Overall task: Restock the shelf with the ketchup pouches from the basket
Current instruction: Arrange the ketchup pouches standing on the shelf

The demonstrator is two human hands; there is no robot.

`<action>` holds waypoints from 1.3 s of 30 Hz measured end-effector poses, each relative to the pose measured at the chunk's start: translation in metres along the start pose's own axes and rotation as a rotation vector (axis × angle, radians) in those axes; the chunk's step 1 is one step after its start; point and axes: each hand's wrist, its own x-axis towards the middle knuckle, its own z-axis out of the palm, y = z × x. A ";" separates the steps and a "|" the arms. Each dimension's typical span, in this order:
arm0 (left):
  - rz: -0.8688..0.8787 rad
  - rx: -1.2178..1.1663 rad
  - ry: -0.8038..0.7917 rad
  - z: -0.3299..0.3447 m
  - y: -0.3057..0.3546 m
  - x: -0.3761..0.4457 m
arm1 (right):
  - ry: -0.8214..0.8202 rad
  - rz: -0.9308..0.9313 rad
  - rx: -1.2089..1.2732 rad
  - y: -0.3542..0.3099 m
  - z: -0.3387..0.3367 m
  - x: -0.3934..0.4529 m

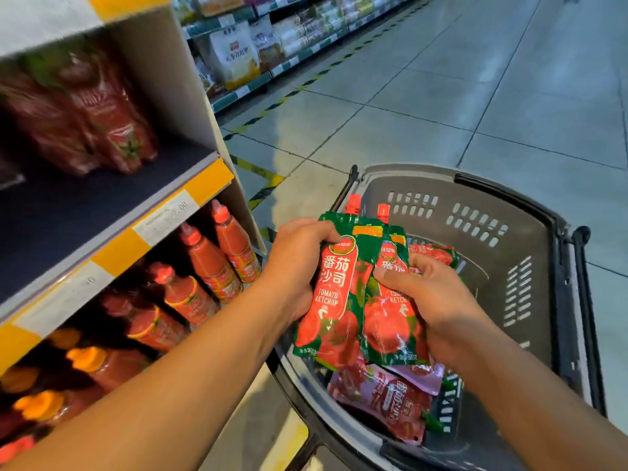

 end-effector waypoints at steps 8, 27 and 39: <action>0.205 -0.008 -0.052 -0.059 0.034 -0.035 | -0.086 -0.100 0.065 -0.024 0.036 -0.022; 0.483 0.023 0.507 -0.231 0.084 -0.138 | -0.465 -0.243 -0.068 -0.031 0.247 -0.014; 0.434 -0.036 0.746 -0.261 0.085 -0.146 | -0.549 -0.178 -0.025 0.030 0.256 0.005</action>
